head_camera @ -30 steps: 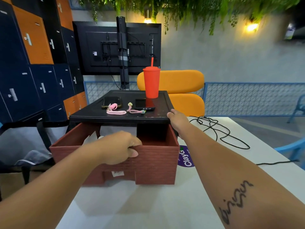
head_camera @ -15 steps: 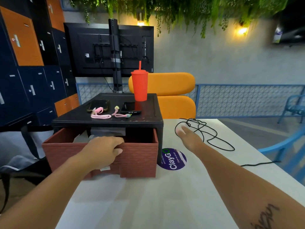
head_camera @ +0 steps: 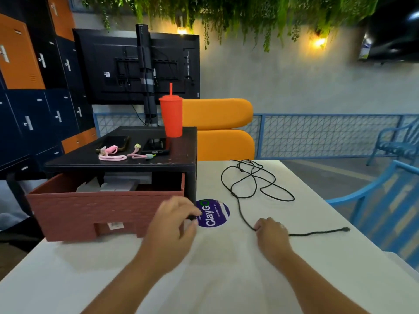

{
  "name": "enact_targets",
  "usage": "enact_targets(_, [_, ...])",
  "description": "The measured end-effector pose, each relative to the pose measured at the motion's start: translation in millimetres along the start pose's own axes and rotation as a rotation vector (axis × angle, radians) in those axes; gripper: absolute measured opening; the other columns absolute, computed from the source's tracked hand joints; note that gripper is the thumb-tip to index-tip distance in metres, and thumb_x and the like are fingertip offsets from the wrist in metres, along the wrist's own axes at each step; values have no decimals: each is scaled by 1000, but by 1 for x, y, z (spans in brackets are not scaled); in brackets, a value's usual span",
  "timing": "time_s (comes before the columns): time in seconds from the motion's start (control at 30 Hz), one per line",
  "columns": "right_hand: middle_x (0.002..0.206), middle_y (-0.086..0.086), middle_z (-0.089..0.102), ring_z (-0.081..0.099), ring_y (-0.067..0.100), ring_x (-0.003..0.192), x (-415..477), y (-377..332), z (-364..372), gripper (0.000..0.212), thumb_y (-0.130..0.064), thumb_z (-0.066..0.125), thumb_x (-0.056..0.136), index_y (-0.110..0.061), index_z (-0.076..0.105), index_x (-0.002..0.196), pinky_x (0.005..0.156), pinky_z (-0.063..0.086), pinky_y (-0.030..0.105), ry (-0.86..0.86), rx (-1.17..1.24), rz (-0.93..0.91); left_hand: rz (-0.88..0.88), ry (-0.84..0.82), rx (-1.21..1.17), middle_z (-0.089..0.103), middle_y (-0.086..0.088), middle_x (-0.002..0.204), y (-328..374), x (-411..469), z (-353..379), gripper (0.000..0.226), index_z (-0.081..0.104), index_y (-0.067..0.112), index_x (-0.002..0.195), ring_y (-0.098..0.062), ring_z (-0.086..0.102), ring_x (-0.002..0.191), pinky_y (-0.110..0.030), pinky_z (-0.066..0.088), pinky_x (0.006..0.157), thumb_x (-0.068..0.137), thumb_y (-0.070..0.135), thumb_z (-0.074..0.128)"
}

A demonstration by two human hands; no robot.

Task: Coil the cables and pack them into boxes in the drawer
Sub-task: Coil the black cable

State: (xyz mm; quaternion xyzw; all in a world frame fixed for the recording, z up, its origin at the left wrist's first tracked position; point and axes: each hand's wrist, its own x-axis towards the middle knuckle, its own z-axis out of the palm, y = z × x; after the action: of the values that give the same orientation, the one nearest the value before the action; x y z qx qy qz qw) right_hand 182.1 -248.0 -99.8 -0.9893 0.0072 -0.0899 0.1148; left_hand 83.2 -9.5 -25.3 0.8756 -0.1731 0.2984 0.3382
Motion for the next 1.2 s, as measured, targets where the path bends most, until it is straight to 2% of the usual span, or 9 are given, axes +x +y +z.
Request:
enact_targets(0.2, [95, -2, 51, 48, 20, 101, -38, -34, 7, 15, -30, 54, 87, -20, 65, 88, 88, 34, 25, -76, 302, -223, -529, -189, -427, 58, 10, 94, 21, -37, 73, 28, 57, 34, 90, -6, 53, 76, -7, 39, 64, 86, 6, 57])
enact_targets(0.33, [92, -3, 49, 46, 14, 90, -56, -39, 7, 19, -28, 48, 93, -27, 45, 74, 82, 34, 23, -85, 375, -303, -732, -29, -438, 58, 6, 104, 20, -44, 88, 24, 55, 28, 108, -5, 55, 89, -11, 38, 69, 90, 12, 54])
enact_targets(0.43, [82, -4, 50, 45, 7, 73, -66, -42, -1, 23, -21, 45, 95, -22, 42, 73, 68, 36, 17, -157, 741, -263, -798, -2, -502, 63, 4, 100, 22, -39, 90, 13, 58, 21, 104, -10, 59, 93, -22, 43, 78, 92, 23, 53])
enact_targets(0.57, [86, 1, 63, 57, 8, 78, -77, -56, -9, 16, -21, 43, 92, -10, 53, 89, 74, 47, 23, -338, 978, -323, -755, -36, -658, 69, 4, 75, 32, -35, 90, 33, 66, 22, 69, -5, 64, 73, -16, 47, 67, 96, 24, 47])
enact_targets(0.67, [93, 0, 67, 63, 11, 87, -78, -61, -4, 17, -20, 42, 91, -24, 58, 94, 81, 52, 31, -396, 898, -408, -723, 3, -708, 72, 5, 83, 32, -37, 90, 29, 70, 21, 80, -5, 66, 82, -16, 48, 71, 96, 20, 46])
enact_targets(0.77, [65, -6, 61, 56, 8, 60, -76, -60, -12, 15, -22, 55, 82, -25, 59, 68, 61, 48, 31, -449, 973, -404, -712, 134, -787, 72, -6, 88, 26, -35, 87, 26, 70, 14, 87, -17, 66, 84, -28, 50, 73, 96, 15, 45])
enact_targets(1.0, [51, -10, 55, 44, 3, 43, -73, -41, -49, 25, -16, 60, 87, -29, 68, 67, 48, 36, 17, -734, 922, -459, -637, 163, -1291, 53, -3, 54, 39, -22, 44, 17, 60, 3, 95, -8, 41, 39, -17, 36, 36, 82, 6, 51])
enact_targets(1.1, [52, -12, 58, 49, 0, 45, -71, -25, -63, 18, -19, 66, 83, -31, 70, 70, 50, 40, 12, -931, 704, -467, -651, 126, -1403, 51, -4, 56, 31, -21, 29, 61, 65, 1, 100, -8, 37, 37, -17, 33, 34, 49, 28, 87])
enact_targets(1.2, [49, -11, 57, 49, -1, 45, -69, -12, -65, 14, -18, 69, 80, -27, 69, 69, 50, 40, 11, -935, 584, -390, -648, 144, -1426, 47, -3, 54, 25, -20, 21, 84, 69, 5, 101, -7, 31, 34, -17, 30, 32, 28, 40, 94])
